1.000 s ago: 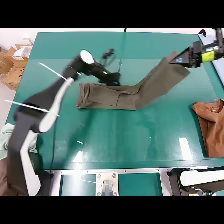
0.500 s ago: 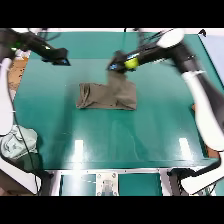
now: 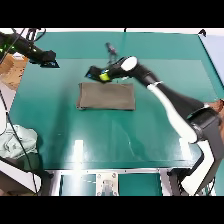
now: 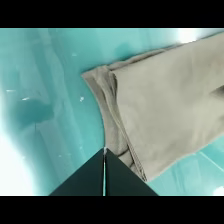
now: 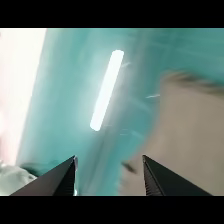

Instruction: Fold the shirts.

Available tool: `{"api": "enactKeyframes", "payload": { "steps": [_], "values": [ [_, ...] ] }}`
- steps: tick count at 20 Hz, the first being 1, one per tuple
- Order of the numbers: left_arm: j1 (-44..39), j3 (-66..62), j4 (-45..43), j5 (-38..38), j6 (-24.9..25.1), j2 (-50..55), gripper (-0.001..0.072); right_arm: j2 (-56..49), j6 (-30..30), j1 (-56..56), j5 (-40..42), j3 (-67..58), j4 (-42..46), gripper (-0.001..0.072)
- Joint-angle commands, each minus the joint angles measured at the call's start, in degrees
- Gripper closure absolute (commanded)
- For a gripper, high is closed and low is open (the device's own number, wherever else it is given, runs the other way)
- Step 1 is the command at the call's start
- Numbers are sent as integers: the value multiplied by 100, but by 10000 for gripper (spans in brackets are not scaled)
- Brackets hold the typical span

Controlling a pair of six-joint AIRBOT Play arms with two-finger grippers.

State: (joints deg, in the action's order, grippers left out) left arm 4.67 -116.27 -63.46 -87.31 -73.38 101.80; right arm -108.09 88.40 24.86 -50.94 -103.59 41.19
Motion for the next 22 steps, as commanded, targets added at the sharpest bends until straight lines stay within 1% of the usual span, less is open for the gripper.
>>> {"api": "enactKeyframes", "payload": {
  "steps": [1,3,4,6,9,11,13,14,15,17,18,20,21,22],
  "values": [
    [9,11,-90,28,39,-2,683,302,52,-1185,-1781,-7,682,245],
    [9,11,-162,26,37,-2,683,317,162,-1832,-2424,39,1082,245],
    [9,11,-208,24,35,-2,683,317,160,-2111,-2562,155,1165,245],
    [9,11,-258,22,26,-2,683,317,157,-2531,-2542,542,1165,243],
    [9,11,-258,26,-13,-2,683,315,24,-2798,-2127,1464,1110,241],
    [9,11,-256,28,-13,-2,683,304,-317,-2728,-1679,2098,728,241],
    [9,11,-256,28,-13,-2,683,181,-807,-2553,-1307,2490,-42,241],
    [7,11,-256,26,-13,-2,683,72,-988,-2435,-1246,2549,-385,241],
    [9,11,-254,26,-13,-2,683,-44,-1097,-2302,-1220,2549,-651,241],
    [9,11,-256,22,-11,-2,683,-227,-1115,-2009,-1045,2544,-1023,244],
    [7,11,-256,9,-11,-2,683,-273,-1126,-1871,-942,2535,-1158,261],
    [9,11,-256,-59,-9,-2,683,-278,-1388,-1740,-1014,2389,-1480,577],
    [9,11,-256,-76,-7,-2,683,-238,-1408,-1731,-1137,2216,-1547,608],
    [9,11,-256,-85,-9,-2,683,-142,-1403,-1759,-1252,1989,-1523,680]
  ]
}}
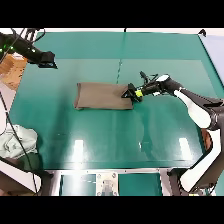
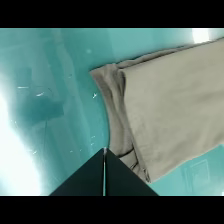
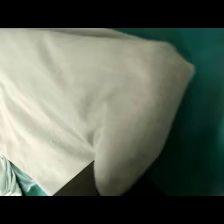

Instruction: Fold the shirts.

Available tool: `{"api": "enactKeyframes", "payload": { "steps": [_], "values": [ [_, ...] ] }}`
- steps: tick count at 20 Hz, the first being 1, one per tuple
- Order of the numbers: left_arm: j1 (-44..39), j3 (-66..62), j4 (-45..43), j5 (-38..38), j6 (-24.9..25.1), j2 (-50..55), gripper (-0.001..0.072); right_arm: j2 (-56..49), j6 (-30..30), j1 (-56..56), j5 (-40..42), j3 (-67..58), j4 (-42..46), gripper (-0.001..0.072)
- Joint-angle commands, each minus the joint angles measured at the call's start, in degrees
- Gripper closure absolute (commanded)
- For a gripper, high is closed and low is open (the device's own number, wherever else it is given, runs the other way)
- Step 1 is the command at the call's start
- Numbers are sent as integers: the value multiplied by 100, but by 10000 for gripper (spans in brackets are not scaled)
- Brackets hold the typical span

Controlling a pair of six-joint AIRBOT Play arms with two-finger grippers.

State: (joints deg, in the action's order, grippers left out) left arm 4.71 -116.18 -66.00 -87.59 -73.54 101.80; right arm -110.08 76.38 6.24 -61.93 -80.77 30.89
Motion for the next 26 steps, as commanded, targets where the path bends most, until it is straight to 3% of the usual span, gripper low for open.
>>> {"api": "enactKeyframes", "payload": {
  "steps": [1,5,11,20,26],
  "values": [
    [4,2,-2,-57,7,-2,683,197,-155,46,-223,-520,-472,694],
    [4,2,0,-52,4,-2,683,1062,424,-610,-713,-1491,-109,695],
    [4,2,0,-61,2,-2,683,2120,1331,-2518,-1502,-2411,844,695],
    [2,2,0,-103,-146,-2,683,2337,1429,-5890,-2492,-2533,1633,695],
    [2,7,2,-210,-160,-2,683,2483,1429,-6452,-2970,-2549,2691,695]
  ]
}}
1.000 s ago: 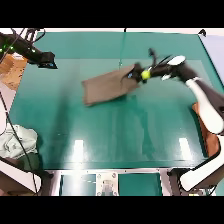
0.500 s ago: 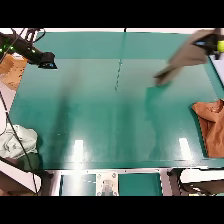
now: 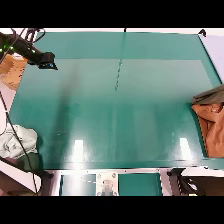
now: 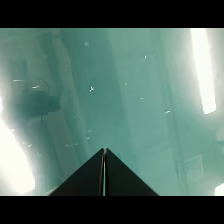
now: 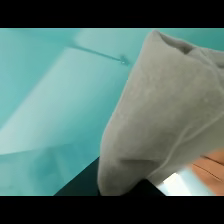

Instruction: Fold the shirts.

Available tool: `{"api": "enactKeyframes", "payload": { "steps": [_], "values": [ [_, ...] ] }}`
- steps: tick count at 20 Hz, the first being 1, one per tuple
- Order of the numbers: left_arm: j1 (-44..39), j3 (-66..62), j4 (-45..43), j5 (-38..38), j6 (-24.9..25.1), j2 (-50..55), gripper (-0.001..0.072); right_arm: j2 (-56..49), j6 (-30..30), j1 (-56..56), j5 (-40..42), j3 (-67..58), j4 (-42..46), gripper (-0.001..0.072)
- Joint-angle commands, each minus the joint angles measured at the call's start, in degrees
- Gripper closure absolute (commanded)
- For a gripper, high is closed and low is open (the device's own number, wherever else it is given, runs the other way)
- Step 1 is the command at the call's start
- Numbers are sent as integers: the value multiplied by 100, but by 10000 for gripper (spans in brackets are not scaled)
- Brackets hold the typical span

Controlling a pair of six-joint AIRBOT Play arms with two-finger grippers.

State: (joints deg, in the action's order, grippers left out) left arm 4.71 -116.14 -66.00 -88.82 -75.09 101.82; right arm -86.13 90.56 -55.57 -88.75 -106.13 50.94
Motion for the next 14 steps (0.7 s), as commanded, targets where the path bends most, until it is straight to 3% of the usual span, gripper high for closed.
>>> {"api": "enactKeyframes", "payload": {
  "steps": [1,8,14],
  "values": [
    [2,4,2,-146,-4,-4,683,144,33,-271,-372,-13,1034,695],
    [2,2,7,-229,-2,-4,683,289,859,-271,-1668,212,3283,695],
    [2,4,22,-269,-2,-4,683,295,1156,-271,-1615,1873,4433,693]
  ]
}}
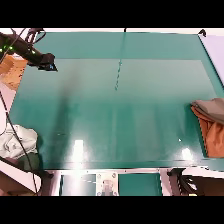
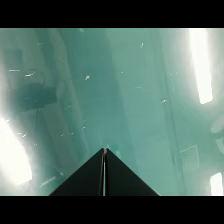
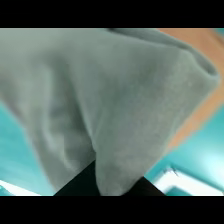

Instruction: Fold the shirts.

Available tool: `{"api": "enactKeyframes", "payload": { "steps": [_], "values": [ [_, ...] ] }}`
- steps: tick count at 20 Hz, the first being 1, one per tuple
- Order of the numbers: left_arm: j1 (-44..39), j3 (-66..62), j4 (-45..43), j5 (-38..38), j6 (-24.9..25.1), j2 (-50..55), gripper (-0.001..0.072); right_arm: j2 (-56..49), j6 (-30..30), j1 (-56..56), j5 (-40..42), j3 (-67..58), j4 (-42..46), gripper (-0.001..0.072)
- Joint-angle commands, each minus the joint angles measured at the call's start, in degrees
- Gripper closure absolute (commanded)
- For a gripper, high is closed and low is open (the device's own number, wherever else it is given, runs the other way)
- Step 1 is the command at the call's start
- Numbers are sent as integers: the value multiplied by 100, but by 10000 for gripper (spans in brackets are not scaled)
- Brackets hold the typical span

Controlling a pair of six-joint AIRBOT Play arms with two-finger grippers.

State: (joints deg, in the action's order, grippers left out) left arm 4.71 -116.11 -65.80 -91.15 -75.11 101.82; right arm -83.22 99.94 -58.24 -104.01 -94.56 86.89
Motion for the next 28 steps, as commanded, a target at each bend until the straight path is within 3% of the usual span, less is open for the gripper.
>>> {"api": "enactKeyframes", "payload": {
  "steps": [1,2,3,4,6,8,9,10,14,17,19,24,28],
  "values": [
    [2,2,2,-48,0,-4,683,4,278,-4,9,1078,1056,659],
    [2,2,4,-55,-2,-4,683,2,374,-11,94,1403,1189,500],
    [2,0,4,-70,-2,-4,683,-17,476,-22,142,1718,1266,252],
    [2,2,4,-94,-4,-4,683,-57,487,-26,146,1943,1285,162],
    [2,0,28,-94,-2,-4,684,-173,555,-26,146,1998,1276,162],
    [2,0,42,-76,-7,-26,684,-199,638,70,201,1799,1045,180],
    [2,0,68,-37,-48,-74,684,-201,634,177,306,1613,782,371],
    [2,0,129,57,-142,-151,684,-201,570,332,466,1360,402,680],
    [-9,7,358,199,-426,-636,685,-142,146,1357,1508,496,-1196,695],
    [-11,599,356,4,-608,-1226,685,168,-413,2531,2120,817,-1598,697],
    [-15,1591,348,-7,-660,-1864,685,608,-638,3355,2468,1663,-1596,697],
    [-13,5440,319,820,-748,-4319,685,1974,-765,4752,3617,4476,-1685,697],
    [-13,7001,15,1117,-791,-5342,684,2435,-765,5259,3886,5106,-1897,696]
  ]
}}
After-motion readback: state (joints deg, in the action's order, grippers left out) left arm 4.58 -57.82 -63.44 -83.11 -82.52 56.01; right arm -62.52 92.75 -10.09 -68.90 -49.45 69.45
